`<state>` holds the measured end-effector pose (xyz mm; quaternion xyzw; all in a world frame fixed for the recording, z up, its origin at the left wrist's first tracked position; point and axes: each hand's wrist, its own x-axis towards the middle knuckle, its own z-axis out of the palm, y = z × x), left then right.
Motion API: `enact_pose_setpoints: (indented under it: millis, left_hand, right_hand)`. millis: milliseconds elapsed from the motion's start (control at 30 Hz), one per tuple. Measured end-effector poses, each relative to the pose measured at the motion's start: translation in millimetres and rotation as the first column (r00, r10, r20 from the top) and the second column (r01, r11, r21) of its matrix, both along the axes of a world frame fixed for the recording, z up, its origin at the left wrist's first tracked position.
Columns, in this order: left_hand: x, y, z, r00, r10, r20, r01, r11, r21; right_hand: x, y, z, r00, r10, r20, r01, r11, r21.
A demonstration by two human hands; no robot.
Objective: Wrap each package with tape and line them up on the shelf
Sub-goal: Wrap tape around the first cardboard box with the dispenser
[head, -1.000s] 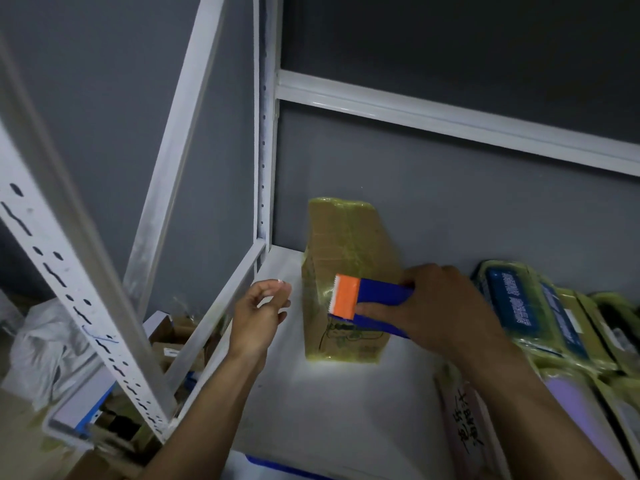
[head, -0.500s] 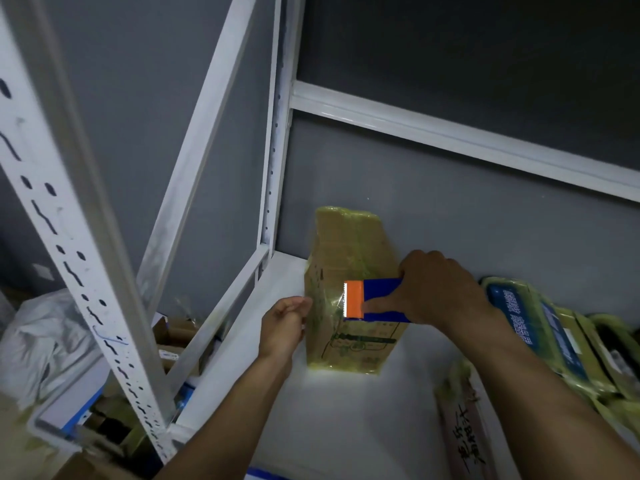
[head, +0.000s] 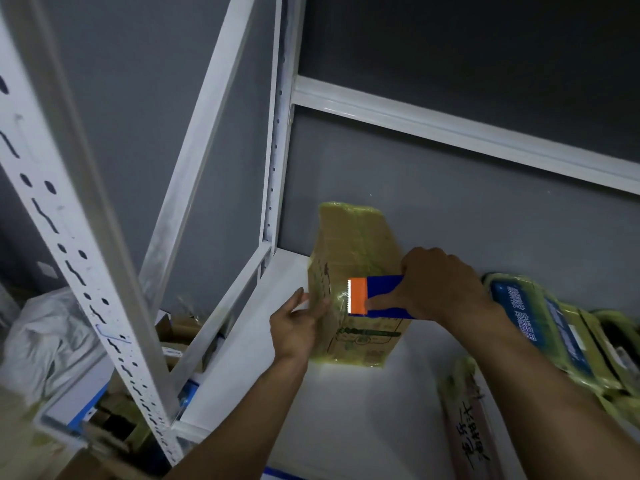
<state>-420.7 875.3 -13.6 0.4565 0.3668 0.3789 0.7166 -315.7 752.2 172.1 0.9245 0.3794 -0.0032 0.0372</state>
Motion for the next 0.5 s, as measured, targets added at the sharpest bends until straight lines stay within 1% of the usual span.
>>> enact_pose_setpoints:
  millis: [67,133,200,233,333,400,500]
  left_hand:
    - [-2,-6,2,0.997,-0.040,0.070,0.037,0.998,0.053]
    - [-3,-16,3,0.987,-0.147,0.063,0.140,0.984,0.113]
    - [-1,-27,2,0.965,-0.255,0.054,0.247,0.960,0.132]
    - [1,-31,0,0.959,-0.279,0.053,0.269,0.953,0.140]
    - [1,-34,1,0.957,-0.287,0.050,0.278,0.950,0.139]
    - [-2,-29,2,0.941,-0.331,0.068,0.319,0.936,0.151]
    - [-8,-13,3,0.928,-0.365,0.075,0.327,0.894,0.306]
  right_hand:
    - [0,-1,-3,1.000,0.001,0.012,-0.001,1.000,0.007]
    - [0,0,-5,1.000,0.000,0.020,0.000,1.000,0.017]
    - [2,-1,-6,1.000,-0.004,0.025,0.004,1.000,0.022]
    - [2,-1,-7,1.000,-0.005,0.029,0.004,1.000,0.020]
    - [5,-4,-11,0.999,0.001,0.041,-0.002,1.000,0.031]
    - [7,-6,-12,0.999,-0.002,0.038,0.000,0.999,0.040]
    - [10,-9,-14,0.999,-0.011,0.037,0.010,0.999,0.046]
